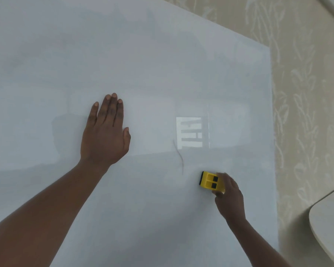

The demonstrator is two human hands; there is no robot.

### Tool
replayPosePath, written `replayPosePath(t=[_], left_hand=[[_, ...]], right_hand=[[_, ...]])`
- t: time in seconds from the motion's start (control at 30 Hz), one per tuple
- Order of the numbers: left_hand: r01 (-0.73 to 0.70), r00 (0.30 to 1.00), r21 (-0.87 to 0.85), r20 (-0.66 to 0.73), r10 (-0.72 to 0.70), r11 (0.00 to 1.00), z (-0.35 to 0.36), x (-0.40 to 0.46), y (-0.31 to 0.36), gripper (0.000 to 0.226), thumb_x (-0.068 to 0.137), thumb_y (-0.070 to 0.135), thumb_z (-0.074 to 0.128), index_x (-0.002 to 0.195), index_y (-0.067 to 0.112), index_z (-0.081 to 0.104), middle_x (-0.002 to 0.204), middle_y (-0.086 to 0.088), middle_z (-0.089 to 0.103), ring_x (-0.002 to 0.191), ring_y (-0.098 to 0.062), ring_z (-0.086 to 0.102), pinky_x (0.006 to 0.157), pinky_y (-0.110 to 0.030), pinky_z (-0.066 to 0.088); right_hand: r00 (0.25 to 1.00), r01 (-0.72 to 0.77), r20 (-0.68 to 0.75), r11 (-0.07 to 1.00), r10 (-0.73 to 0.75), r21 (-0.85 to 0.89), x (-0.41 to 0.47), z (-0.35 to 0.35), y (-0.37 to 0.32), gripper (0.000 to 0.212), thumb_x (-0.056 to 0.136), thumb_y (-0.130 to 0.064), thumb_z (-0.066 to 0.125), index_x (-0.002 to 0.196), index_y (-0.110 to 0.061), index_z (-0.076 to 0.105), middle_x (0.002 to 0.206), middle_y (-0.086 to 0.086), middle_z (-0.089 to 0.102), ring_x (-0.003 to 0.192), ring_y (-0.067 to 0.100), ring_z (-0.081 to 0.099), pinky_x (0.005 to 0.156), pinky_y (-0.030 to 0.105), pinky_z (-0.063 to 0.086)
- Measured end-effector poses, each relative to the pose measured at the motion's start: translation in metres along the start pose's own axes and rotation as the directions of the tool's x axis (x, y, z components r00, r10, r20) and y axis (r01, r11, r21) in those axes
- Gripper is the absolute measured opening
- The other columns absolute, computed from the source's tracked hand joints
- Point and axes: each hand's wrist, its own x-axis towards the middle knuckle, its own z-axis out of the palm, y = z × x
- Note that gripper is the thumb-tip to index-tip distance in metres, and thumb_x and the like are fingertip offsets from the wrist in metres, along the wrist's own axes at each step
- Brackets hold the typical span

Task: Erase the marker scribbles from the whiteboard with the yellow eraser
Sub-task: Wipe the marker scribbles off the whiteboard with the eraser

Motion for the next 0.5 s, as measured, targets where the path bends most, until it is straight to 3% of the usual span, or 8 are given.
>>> replayPosePath(t=[0.17,0.33,0.4,0.5], left_hand=[[-0.012,1.0,-0.01,0.006,0.012,1.0,-0.002,-0.008,-0.002,0.068,0.097,0.032,0.028,0.155,-0.002,0.018,0.164,-0.022,0.019,0.155,-0.032,0.015,0.126,-0.05,0.013],[-0.024,1.0,-0.014,0.015,0.024,1.0,-0.002,-0.014,-0.003,0.068,0.098,0.032,0.028,0.156,-0.002,0.016,0.165,-0.021,0.017,0.155,-0.031,0.013,0.126,-0.05,0.013],[-0.02,1.0,-0.014,0.013,0.02,1.0,-0.001,-0.014,-0.002,0.068,0.098,0.032,0.028,0.156,-0.002,0.016,0.165,-0.02,0.017,0.155,-0.031,0.012,0.126,-0.05,0.013],[-0.02,1.0,-0.01,0.006,0.02,1.0,0.0,-0.014,-0.002,0.068,0.098,0.032,0.028,0.156,-0.002,0.016,0.165,-0.02,0.017,0.155,-0.031,0.012,0.126,-0.05,0.013]], right_hand=[[0.972,-0.236,0.007,0.969,0.236,0.067,-0.056,0.02,0.007,0.063,0.069,0.001,0.074,0.126,-0.019,0.056,0.119,0.002,0.063,0.11,0.03,0.059,0.08,0.032,0.045],[0.887,-0.443,-0.043,0.872,0.461,0.208,-0.086,0.037,-0.032,0.052,0.079,-0.029,0.076,0.126,-0.019,0.055,0.114,0.001,0.061,0.105,0.028,0.06,0.078,0.034,0.041],[0.905,-0.396,-0.06,0.886,0.421,0.239,-0.089,0.043,-0.054,0.057,0.078,-0.033,0.077,0.129,-0.021,0.054,0.115,-0.001,0.06,0.108,0.026,0.059,0.082,0.035,0.044],[0.978,-0.161,-0.1,0.971,0.181,0.178,-0.09,0.051,-0.09,0.059,0.076,-0.041,0.073,0.129,-0.021,0.056,0.111,-0.002,0.062,0.104,0.023,0.057,0.081,0.033,0.046]])
